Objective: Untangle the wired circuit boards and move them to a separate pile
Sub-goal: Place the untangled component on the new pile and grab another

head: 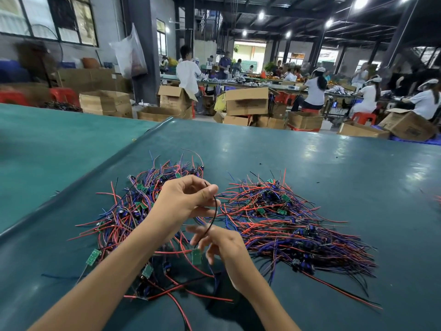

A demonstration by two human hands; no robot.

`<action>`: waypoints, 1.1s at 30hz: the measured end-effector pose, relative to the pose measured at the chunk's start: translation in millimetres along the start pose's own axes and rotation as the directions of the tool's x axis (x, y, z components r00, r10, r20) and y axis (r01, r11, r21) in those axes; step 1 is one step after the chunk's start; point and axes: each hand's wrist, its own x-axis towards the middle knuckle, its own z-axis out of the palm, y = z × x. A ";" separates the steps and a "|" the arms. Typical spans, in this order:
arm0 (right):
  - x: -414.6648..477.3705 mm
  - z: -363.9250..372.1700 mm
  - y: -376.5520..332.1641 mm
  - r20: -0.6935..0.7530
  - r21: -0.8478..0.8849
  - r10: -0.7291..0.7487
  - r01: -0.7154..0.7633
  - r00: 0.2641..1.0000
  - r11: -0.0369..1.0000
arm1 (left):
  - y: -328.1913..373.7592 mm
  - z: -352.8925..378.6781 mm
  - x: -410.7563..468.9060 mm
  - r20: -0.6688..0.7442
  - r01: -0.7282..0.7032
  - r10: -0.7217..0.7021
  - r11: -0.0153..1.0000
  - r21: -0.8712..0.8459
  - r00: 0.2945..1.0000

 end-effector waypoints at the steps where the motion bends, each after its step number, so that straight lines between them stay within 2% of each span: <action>1: -2.1 -2.2 -2.4 0.047 0.126 0.045 -0.051 0.998 0.991 | -0.4 1.5 2.8 -0.040 -0.023 0.022 1.000 -0.009 0.999; 3: -6.4 -8.3 -4.9 0.096 0.251 0.051 -0.074 0.994 0.965 | 0.5 1.9 9.9 -0.117 -0.063 0.059 0.998 -0.030 0.991; 6: -6.8 -15.1 -7.9 0.055 0.279 0.004 -0.019 0.998 0.960 | 4.0 2.0 21.0 -0.170 -0.102 0.092 0.994 -0.048 0.981; 9: -3.0 -16.1 -10.2 -0.006 0.397 0.020 -0.016 1.000 0.917 | 6.3 4.4 27.5 -0.172 -0.102 0.084 0.990 -0.096 0.981; 12: -0.7 -18.0 -12.7 -0.077 0.553 0.025 0.022 0.997 0.833 | 2.1 7.4 27.6 -0.119 -0.021 0.010 0.996 -0.091 0.993; 15: 1.8 -23.1 -16.2 -0.140 0.664 0.065 0.045 0.988 0.746 | -8.4 5.3 19.8 -0.084 0.080 -0.077 0.996 0.030 0.993; 18: 1.4 -27.2 -16.8 -0.152 0.724 0.099 0.043 0.983 0.688 | -13.7 -3.0 6.1 -0.032 0.103 -0.099 0.981 0.163 0.995; 22: 1.1 -35.6 -15.4 -0.127 0.776 0.111 0.029 0.986 0.630 | -15.6 -21.3 -9.8 -0.043 -0.006 0.025 0.910 0.414 0.999; 24: 7.5 -43.9 -20.1 -0.154 0.772 0.105 0.053 0.983 0.634 | -13.0 -38.2 -15.8 -0.052 -0.064 0.126 0.768 0.637 0.991; 26: 21.9 -55.4 -31.7 -0.232 0.715 0.115 0.089 0.966 0.694 | -6.6 -57.4 -21.6 0.000 -0.065 0.123 0.523 0.850 0.992; 28: 41.4 -67.9 -46.7 -0.355 0.647 0.184 0.099 0.916 0.756 | -3.5 -73.3 -28.0 0.019 0.001 -0.093 0.207 0.978 0.995; 30: 61.5 -83.4 -59.8 -0.472 0.594 0.292 0.056 0.832 0.802 | -7.1 -82.5 -34.0 -0.084 0.033 -0.323 -0.159 0.987 0.943; 31: 70.3 -92.0 -62.9 -0.506 0.583 0.347 0.017 0.789 0.812 | -10.1 -85.1 -37.5 -0.110 0.014 -0.373 -0.252 0.968 0.921; 32: 78.2 -100.2 -65.3 -0.529 0.580 0.392 -0.016 0.753 0.814 | -12.9 -87.3 -39.3 -0.109 0.002 -0.385 -0.268 0.963 0.917; 33: 84.1 -106.4 -66.6 -0.550 0.569 0.420 -0.045 0.722 0.821 | -15.3 -88.8 -39.6 -0.093 0.001 -0.372 -0.241 0.970 0.924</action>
